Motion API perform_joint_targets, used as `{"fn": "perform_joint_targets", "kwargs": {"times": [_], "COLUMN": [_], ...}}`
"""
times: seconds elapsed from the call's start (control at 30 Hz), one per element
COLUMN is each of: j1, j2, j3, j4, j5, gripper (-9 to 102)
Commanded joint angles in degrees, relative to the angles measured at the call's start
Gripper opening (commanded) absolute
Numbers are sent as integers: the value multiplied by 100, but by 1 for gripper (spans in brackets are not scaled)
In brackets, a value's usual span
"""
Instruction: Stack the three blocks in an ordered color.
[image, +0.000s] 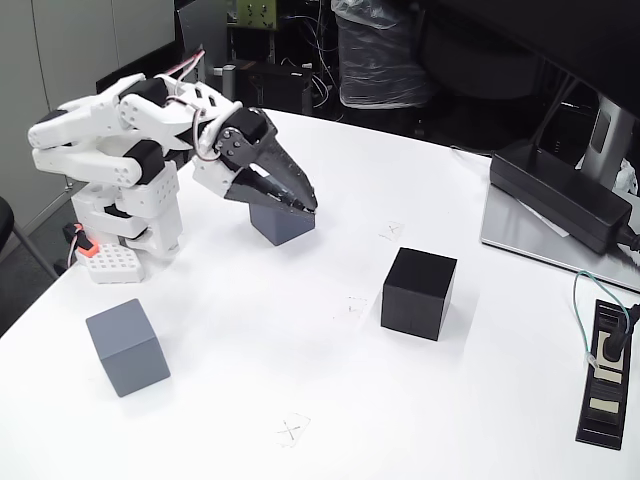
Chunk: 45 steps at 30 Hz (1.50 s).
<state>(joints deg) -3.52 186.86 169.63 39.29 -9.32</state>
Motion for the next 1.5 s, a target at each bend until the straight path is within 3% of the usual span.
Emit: {"fn": "perform_joint_targets", "kwargs": {"times": [0.0, 0.33, 0.7, 1.03, 1.47], "j1": [229, 624, 624, 1696, 3937], "j2": [-9, -35, -44, -598, -2065], "j3": [-703, -2566, -4834, -5440, -5634], "j4": [308, 1863, 5142, 5062, 5133], "j5": [-606, -2004, -4307, -6188, -8358], "gripper": [0, 24, 25, 25, 25]}}
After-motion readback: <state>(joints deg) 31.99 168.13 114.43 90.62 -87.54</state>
